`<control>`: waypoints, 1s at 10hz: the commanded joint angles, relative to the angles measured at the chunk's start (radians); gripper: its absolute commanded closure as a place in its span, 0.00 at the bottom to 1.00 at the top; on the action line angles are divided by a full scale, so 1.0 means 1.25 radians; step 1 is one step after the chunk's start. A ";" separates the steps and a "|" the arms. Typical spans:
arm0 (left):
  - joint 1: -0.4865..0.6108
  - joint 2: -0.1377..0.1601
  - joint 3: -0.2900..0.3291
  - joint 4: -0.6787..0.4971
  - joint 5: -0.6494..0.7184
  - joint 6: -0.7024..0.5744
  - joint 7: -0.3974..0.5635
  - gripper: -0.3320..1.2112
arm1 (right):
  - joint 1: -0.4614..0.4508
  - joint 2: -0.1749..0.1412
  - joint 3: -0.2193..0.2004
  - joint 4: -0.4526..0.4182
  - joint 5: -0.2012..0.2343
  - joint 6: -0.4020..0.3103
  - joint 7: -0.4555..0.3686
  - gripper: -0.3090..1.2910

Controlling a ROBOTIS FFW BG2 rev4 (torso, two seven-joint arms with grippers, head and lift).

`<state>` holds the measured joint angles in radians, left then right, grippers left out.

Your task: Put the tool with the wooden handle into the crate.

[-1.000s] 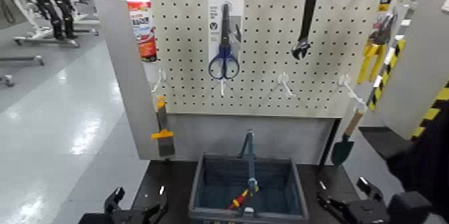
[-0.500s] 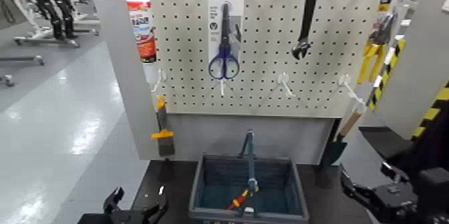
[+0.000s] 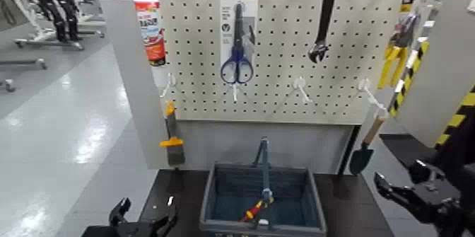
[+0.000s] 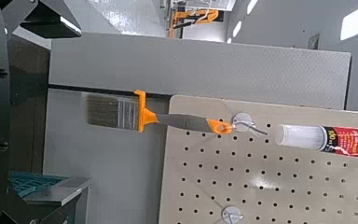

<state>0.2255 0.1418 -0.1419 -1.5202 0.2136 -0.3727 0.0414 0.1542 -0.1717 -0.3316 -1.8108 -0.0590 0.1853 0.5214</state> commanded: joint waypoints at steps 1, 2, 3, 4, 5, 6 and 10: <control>-0.001 -0.001 -0.001 0.000 0.001 0.000 0.000 0.29 | -0.052 -0.046 -0.002 0.056 -0.023 0.016 0.038 0.28; -0.001 -0.001 0.001 0.000 0.001 0.000 0.000 0.29 | -0.072 -0.063 -0.002 0.073 -0.031 0.028 0.059 0.28; -0.001 -0.002 -0.001 0.000 0.001 0.000 0.000 0.29 | -0.094 -0.082 0.003 0.102 -0.044 0.032 0.075 0.28; -0.002 -0.002 -0.001 0.000 0.001 0.000 0.000 0.29 | -0.116 -0.101 0.009 0.133 -0.061 0.030 0.086 0.28; -0.002 -0.002 -0.002 0.001 0.001 0.000 0.000 0.29 | -0.136 -0.117 0.015 0.158 -0.069 0.024 0.091 0.28; -0.002 -0.003 -0.001 0.001 0.001 0.001 0.000 0.29 | -0.164 -0.134 0.027 0.196 -0.077 0.017 0.100 0.28; -0.009 -0.005 -0.004 0.005 0.000 0.004 0.000 0.29 | -0.271 -0.174 0.091 0.312 -0.082 0.005 0.139 0.28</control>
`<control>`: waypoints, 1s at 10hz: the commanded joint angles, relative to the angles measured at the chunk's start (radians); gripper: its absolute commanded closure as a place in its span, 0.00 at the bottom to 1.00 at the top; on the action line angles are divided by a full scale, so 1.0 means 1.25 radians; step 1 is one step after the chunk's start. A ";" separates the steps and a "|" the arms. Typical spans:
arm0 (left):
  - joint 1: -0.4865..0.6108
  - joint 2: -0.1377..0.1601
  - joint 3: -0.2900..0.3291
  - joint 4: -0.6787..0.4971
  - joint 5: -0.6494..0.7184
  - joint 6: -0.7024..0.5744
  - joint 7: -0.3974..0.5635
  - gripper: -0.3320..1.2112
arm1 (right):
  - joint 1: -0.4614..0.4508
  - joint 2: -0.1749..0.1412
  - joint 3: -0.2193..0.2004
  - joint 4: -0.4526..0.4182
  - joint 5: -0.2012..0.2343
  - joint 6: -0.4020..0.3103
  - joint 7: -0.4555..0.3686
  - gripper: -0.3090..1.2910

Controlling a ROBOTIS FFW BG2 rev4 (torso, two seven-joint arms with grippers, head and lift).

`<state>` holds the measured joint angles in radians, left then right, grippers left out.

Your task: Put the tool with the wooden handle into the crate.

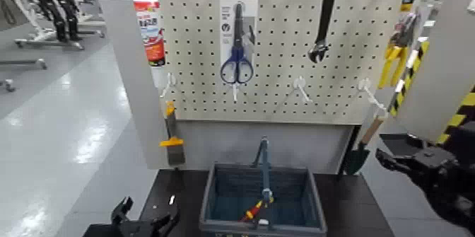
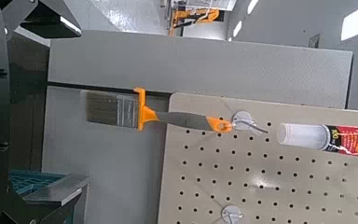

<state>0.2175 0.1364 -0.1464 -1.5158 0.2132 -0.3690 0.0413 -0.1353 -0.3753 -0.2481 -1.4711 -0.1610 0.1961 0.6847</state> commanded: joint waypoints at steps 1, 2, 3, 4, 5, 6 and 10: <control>-0.003 -0.002 -0.002 0.003 0.000 0.001 0.000 0.29 | -0.059 -0.018 0.040 0.061 -0.001 -0.007 0.016 0.28; -0.005 -0.004 -0.001 0.004 0.000 0.001 0.000 0.29 | -0.078 -0.022 0.056 0.086 0.000 -0.008 0.029 0.28; -0.006 -0.005 -0.002 0.006 -0.001 0.001 -0.001 0.29 | -0.097 -0.025 0.071 0.112 -0.001 -0.018 0.039 0.28; -0.008 -0.004 -0.003 0.008 -0.001 0.001 -0.001 0.29 | -0.110 -0.027 0.083 0.126 -0.001 -0.023 0.040 0.28; -0.010 -0.005 -0.003 0.010 -0.001 0.001 -0.001 0.29 | -0.124 -0.029 0.095 0.145 -0.005 -0.031 0.043 0.28; -0.011 -0.005 -0.003 0.010 -0.001 -0.001 -0.002 0.29 | -0.142 -0.030 0.110 0.168 -0.011 -0.042 0.045 0.28; -0.012 -0.005 -0.003 0.012 0.000 0.001 -0.004 0.29 | -0.170 -0.027 0.137 0.206 -0.026 -0.065 0.044 0.73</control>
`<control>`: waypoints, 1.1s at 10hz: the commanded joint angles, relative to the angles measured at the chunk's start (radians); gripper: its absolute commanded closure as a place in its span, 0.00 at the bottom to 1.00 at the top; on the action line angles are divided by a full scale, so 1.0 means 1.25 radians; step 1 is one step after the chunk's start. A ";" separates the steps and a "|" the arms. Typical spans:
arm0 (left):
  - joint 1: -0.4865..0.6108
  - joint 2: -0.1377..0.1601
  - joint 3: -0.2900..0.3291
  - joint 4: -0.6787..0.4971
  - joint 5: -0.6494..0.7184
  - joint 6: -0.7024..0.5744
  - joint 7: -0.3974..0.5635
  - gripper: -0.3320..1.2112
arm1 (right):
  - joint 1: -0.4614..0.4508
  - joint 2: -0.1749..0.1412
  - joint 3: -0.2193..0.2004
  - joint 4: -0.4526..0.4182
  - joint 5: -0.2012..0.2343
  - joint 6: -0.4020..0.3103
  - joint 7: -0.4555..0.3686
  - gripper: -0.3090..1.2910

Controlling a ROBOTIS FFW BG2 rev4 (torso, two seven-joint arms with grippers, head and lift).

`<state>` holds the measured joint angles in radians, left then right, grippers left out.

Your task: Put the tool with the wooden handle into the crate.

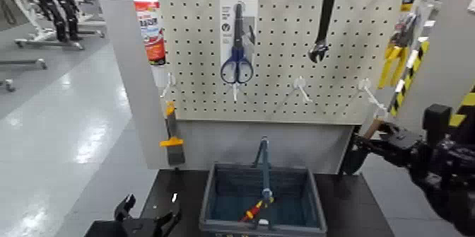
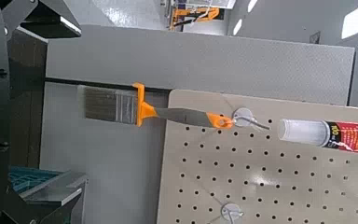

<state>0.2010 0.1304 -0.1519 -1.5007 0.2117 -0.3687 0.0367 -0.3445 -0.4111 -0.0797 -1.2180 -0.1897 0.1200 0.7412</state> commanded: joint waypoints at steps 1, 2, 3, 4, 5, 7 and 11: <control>0.001 0.000 0.001 0.000 0.001 -0.001 0.000 0.29 | -0.002 0.002 0.004 0.000 -0.002 0.000 -0.004 0.84; 0.001 0.000 0.001 0.000 0.001 -0.001 0.000 0.29 | -0.002 0.004 0.007 -0.004 -0.002 0.002 -0.005 0.91; 0.002 0.000 0.001 0.000 0.001 -0.001 0.000 0.29 | -0.002 0.004 0.009 -0.009 -0.002 0.003 -0.005 0.91; 0.002 0.000 0.001 -0.001 0.001 -0.002 -0.001 0.29 | -0.002 0.005 0.011 -0.010 -0.002 0.005 -0.005 0.91; 0.002 0.000 0.002 -0.001 0.001 -0.002 0.000 0.29 | -0.001 0.005 0.011 -0.010 -0.003 0.005 -0.004 0.91; 0.004 0.001 0.002 -0.001 0.001 -0.003 -0.001 0.29 | 0.004 0.006 0.005 -0.011 -0.009 0.001 -0.003 0.92; 0.006 0.002 0.004 -0.002 0.001 -0.004 -0.001 0.29 | 0.037 0.018 -0.027 -0.060 -0.011 0.006 -0.001 0.92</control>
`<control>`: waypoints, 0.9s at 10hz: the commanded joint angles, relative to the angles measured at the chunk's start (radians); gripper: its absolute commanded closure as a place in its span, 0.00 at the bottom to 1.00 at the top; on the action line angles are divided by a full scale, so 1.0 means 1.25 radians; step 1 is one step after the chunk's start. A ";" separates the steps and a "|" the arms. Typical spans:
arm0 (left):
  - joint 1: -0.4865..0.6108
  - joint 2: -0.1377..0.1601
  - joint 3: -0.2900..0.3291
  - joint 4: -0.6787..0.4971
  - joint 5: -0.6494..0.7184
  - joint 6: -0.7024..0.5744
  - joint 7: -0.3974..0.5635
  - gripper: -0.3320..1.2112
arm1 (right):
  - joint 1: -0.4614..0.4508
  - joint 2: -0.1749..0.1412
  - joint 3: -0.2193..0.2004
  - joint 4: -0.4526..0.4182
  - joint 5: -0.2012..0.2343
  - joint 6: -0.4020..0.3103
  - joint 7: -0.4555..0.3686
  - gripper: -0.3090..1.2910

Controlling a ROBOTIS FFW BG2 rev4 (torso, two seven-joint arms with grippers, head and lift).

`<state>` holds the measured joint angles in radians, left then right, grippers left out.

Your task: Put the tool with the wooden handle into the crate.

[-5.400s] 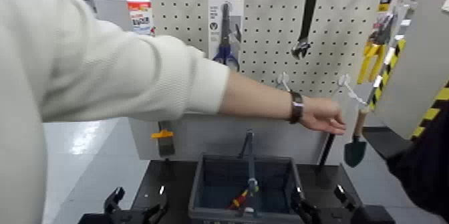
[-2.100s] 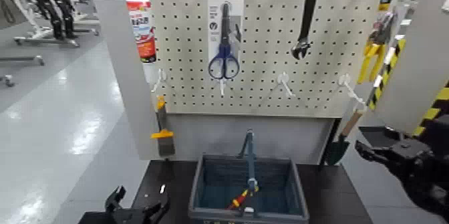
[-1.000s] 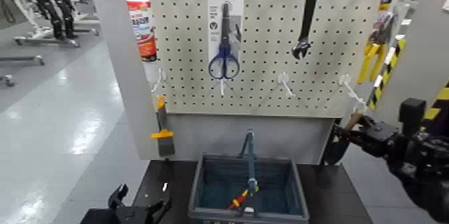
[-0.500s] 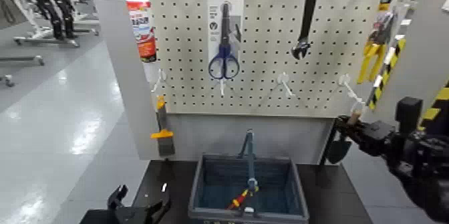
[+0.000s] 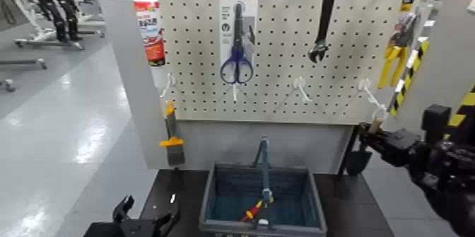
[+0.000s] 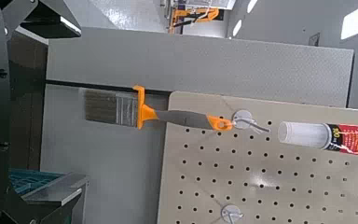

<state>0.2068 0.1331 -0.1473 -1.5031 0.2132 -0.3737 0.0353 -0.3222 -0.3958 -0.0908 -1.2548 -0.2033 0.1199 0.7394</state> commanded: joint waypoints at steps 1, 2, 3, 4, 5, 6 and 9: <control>0.001 0.000 0.001 0.000 0.000 0.000 0.000 0.29 | 0.036 0.011 -0.028 -0.063 -0.001 0.013 0.000 0.92; 0.001 0.000 0.001 -0.001 0.000 0.000 0.000 0.29 | 0.049 0.016 -0.037 -0.092 -0.001 0.018 0.000 0.92; 0.001 0.000 0.001 -0.001 0.000 0.000 0.000 0.29 | 0.061 0.022 -0.049 -0.119 -0.001 0.024 -0.001 0.92; 0.001 0.000 0.001 -0.001 0.001 0.000 0.000 0.29 | 0.082 0.031 -0.067 -0.158 -0.001 0.034 -0.004 0.92; 0.003 0.000 0.001 -0.001 0.001 0.000 0.000 0.29 | 0.096 0.038 -0.078 -0.188 -0.001 0.043 -0.004 0.92; 0.003 0.000 0.002 -0.001 0.001 0.000 0.000 0.29 | 0.112 0.047 -0.087 -0.217 -0.001 0.048 -0.004 0.92; 0.003 0.000 0.001 -0.001 0.001 0.000 0.000 0.29 | 0.156 0.076 -0.115 -0.280 -0.021 0.054 -0.005 0.92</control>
<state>0.2102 0.1334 -0.1451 -1.5048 0.2147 -0.3743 0.0353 -0.1385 -0.3077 -0.2282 -1.5907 -0.2211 0.1863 0.7332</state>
